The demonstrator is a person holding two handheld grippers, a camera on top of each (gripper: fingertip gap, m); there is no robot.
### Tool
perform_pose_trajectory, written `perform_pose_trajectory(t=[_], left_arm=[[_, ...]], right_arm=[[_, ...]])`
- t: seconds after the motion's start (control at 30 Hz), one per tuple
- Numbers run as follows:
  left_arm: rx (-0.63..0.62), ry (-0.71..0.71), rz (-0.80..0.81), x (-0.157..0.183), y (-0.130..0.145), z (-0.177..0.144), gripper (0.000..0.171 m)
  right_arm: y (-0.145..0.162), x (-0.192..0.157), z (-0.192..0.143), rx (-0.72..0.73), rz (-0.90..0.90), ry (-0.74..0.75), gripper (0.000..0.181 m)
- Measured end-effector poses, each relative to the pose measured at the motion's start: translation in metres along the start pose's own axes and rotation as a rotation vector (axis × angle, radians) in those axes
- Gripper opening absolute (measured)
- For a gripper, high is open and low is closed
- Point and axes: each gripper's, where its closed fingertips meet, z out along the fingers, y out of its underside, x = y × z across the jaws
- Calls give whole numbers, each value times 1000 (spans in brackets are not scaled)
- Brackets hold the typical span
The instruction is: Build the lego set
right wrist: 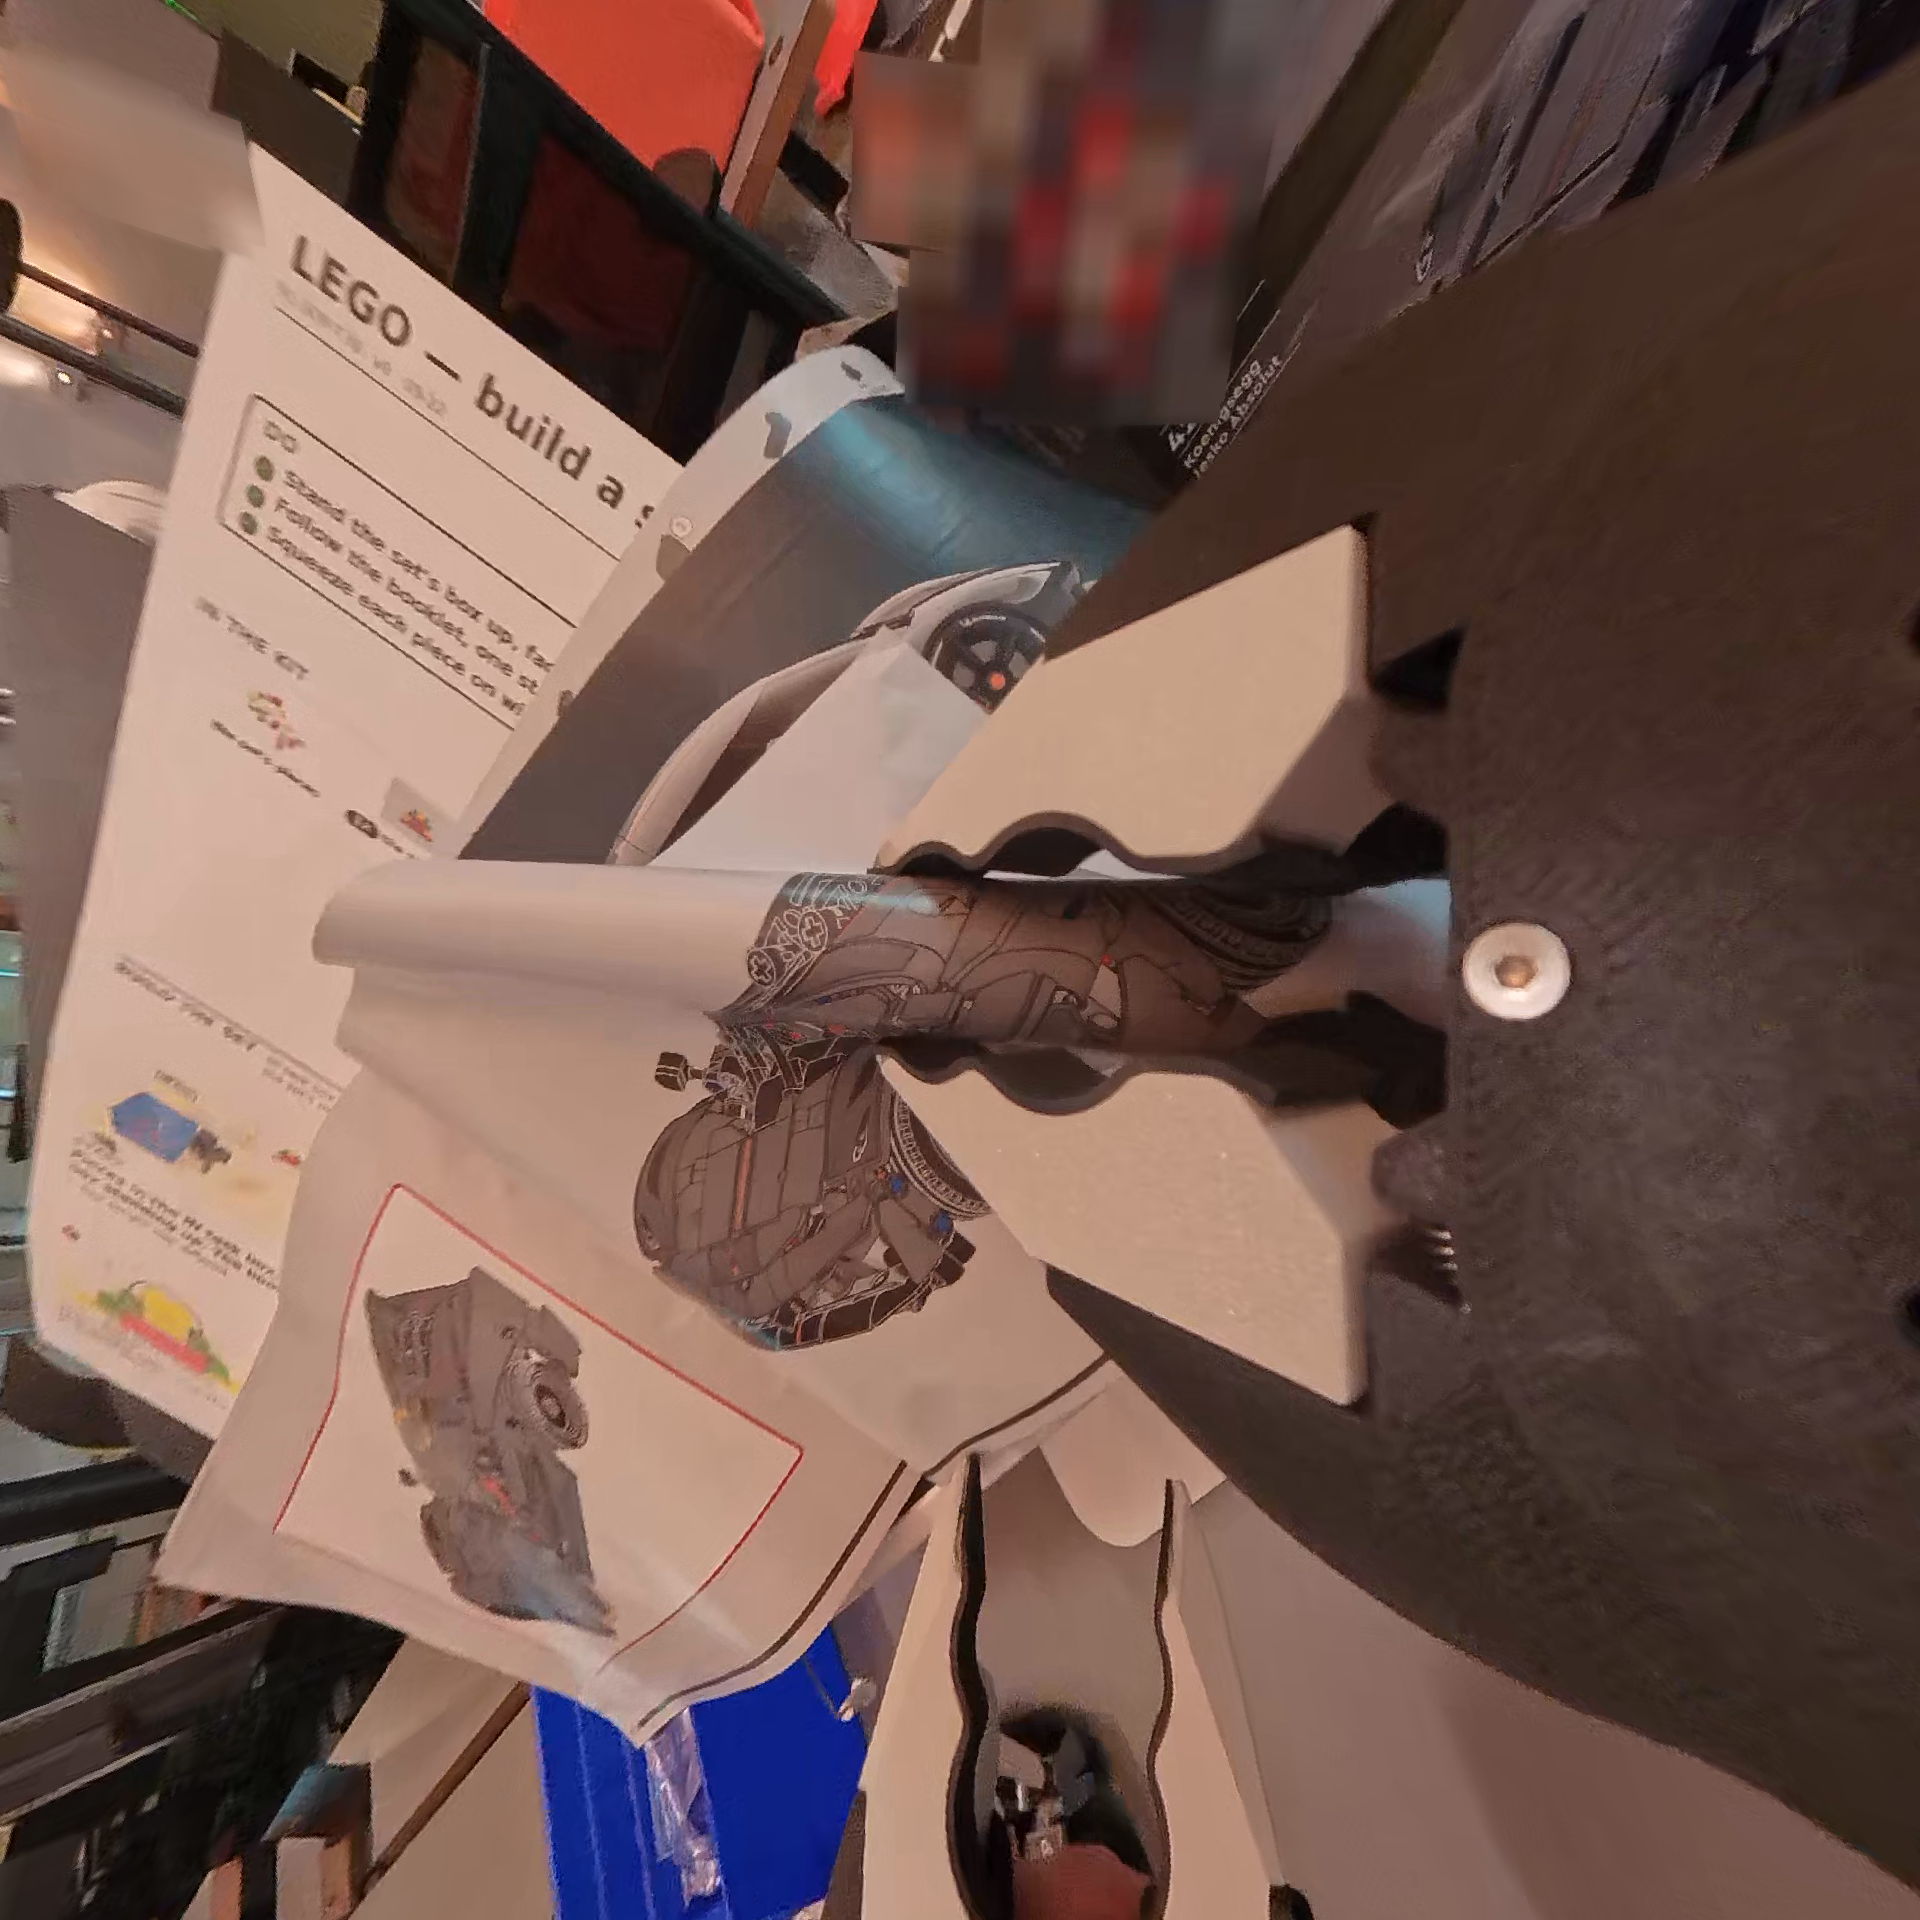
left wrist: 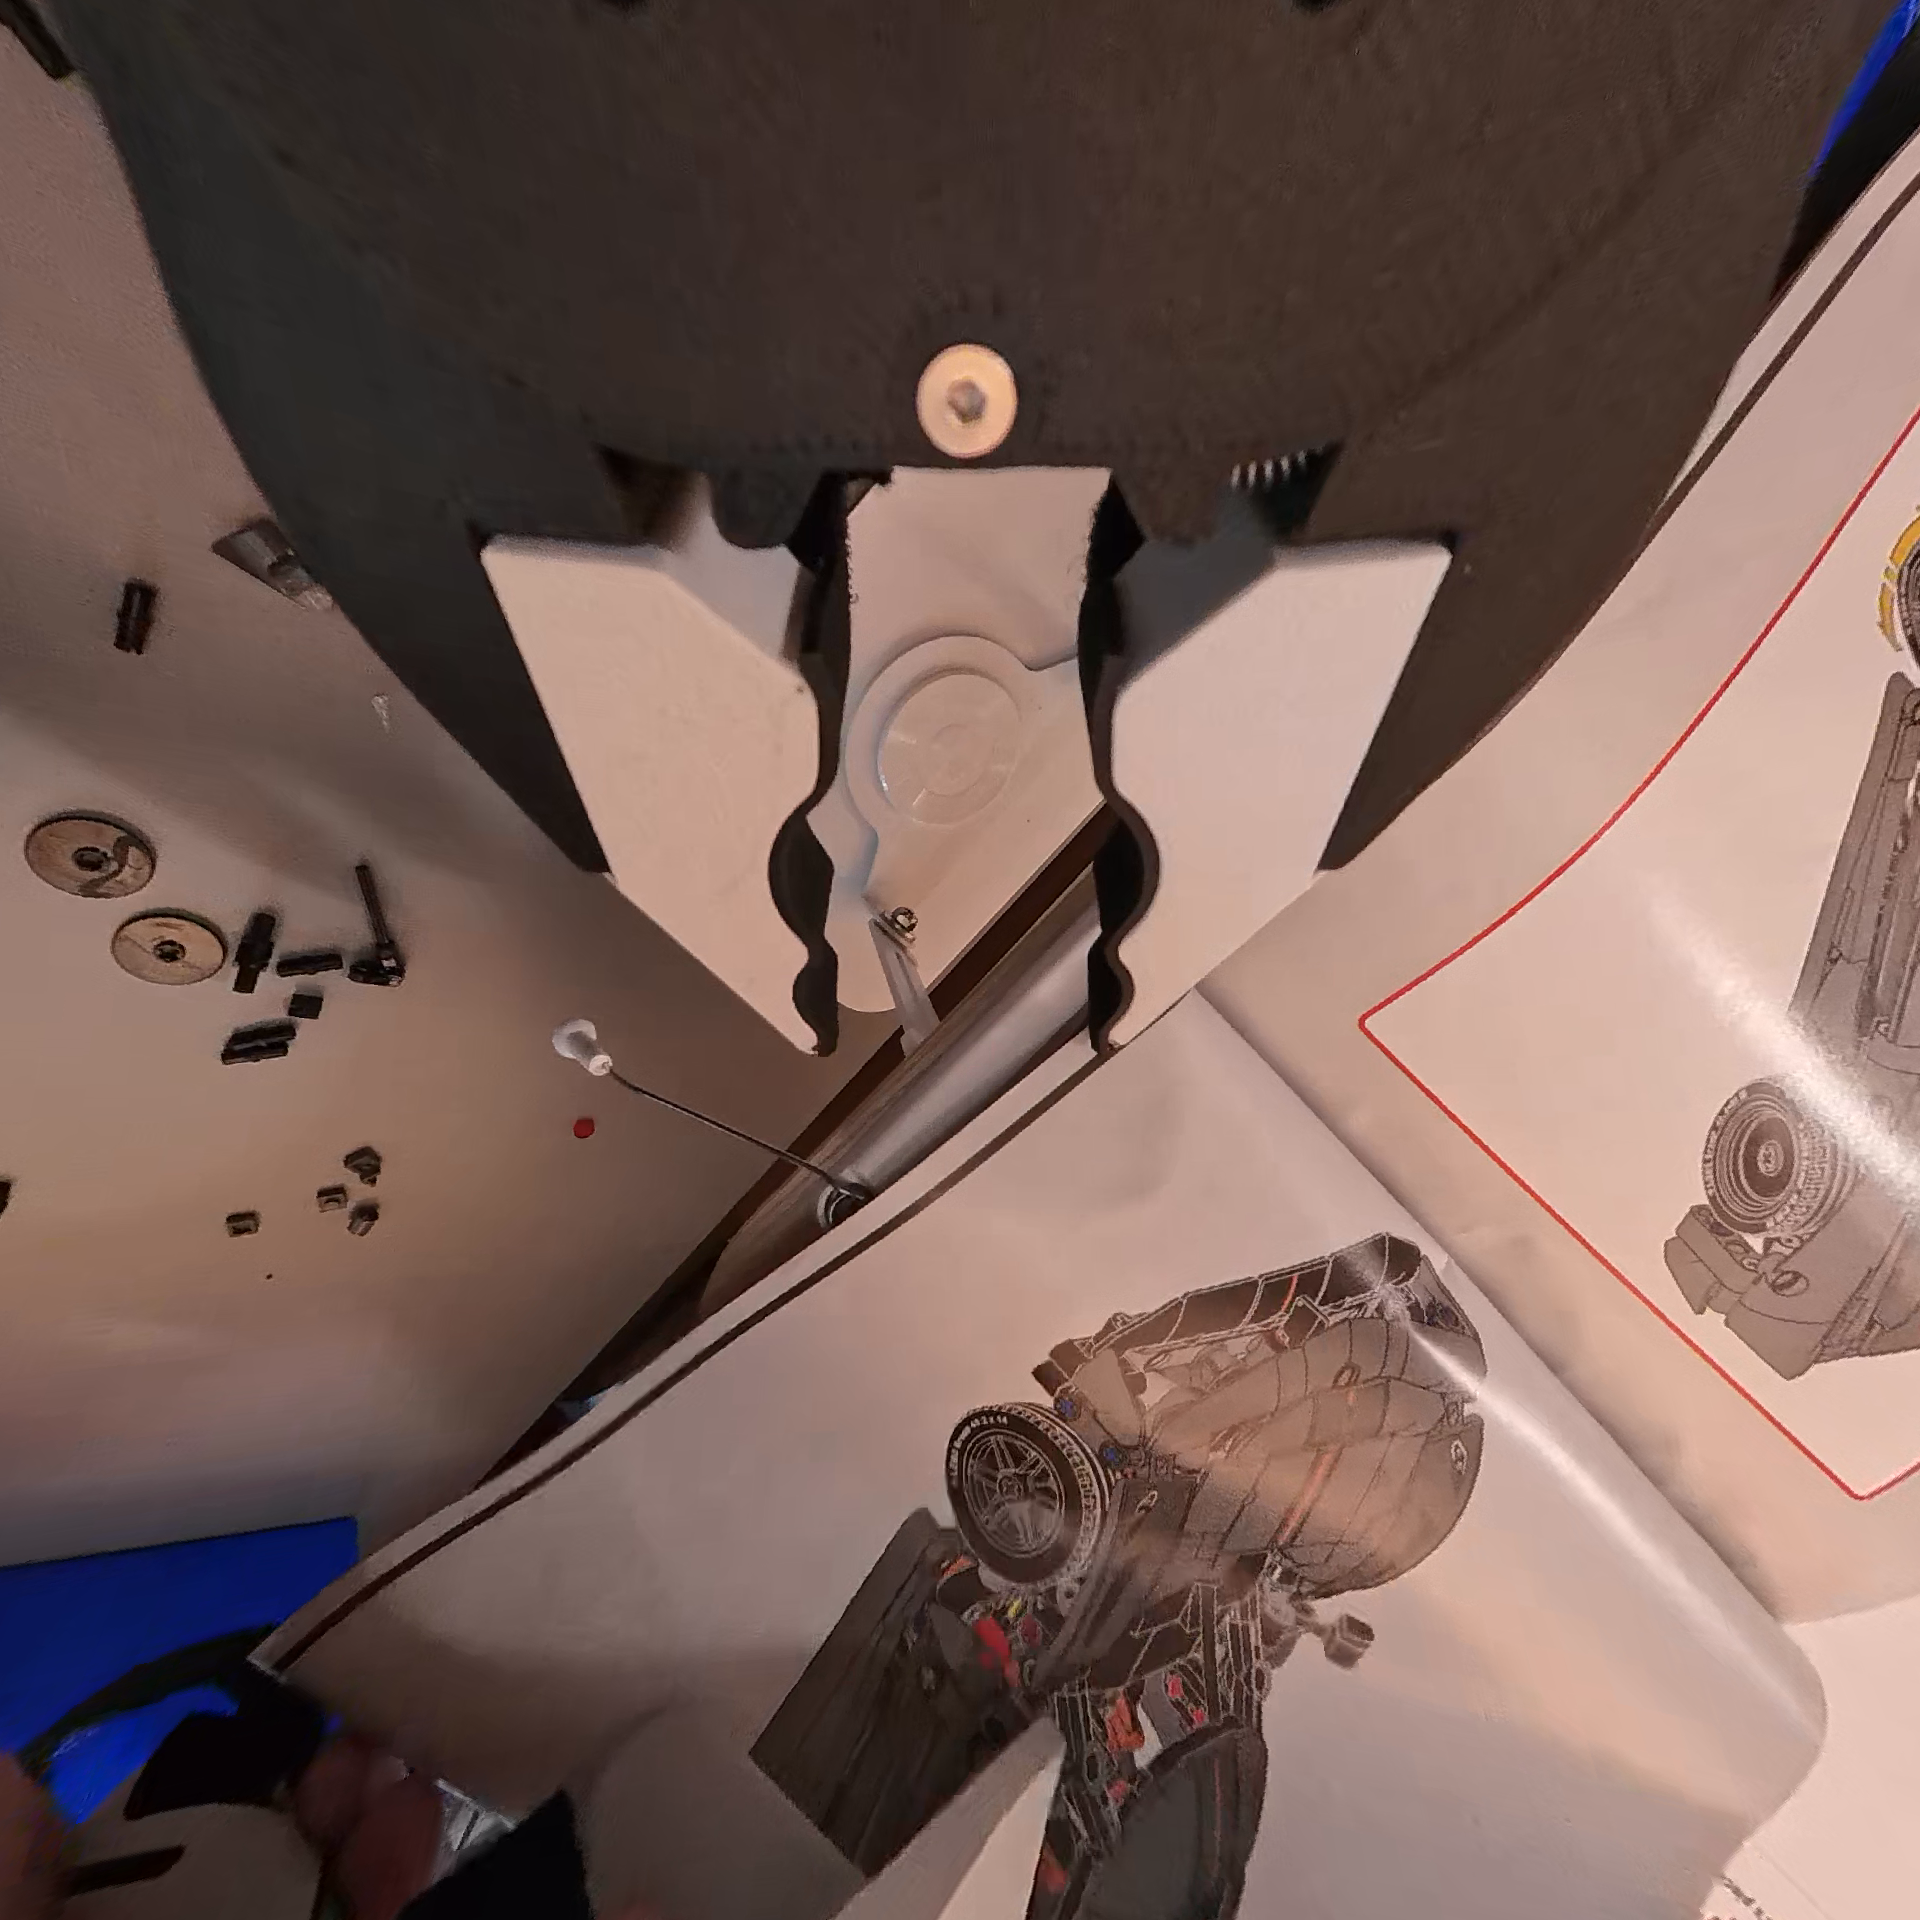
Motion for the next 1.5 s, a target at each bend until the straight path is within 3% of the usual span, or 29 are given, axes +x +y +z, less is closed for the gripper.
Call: perform_pose_trajectory(t=[0.33, 0.53, 0.73, 0.97, 1.0, 1.13, 1.5], left_arm=[[-2, 4, 6, 1, 2, 0, 46], [-3, 7, 7, 3, 2, 2, 47], [0, 9, 6, 4, 2, 2, 47], [-5, 9, 11, 5, 4, 4, 47], [-5, 10, 10, 5, 4, 4, 47], [-3, 10, 6, 5, 4, 4, 47], [2, 6, 7, 4, 4, 3, 47]], right_arm=[[-15, -34, -10, 33, 59, -207, 26], [-17, -43, -11, 28, 71, -252, 27], [-15, -34, -12, 6, 79, -190, 39], [-15, -16, -16, 12, 83, -112, 39], [-14, -14, -17, 9, 80, -103, 33], [-13, -19, -19, -2, 67, -132, 26], [-12, -31, -23, 7, 107, -240, 36]])
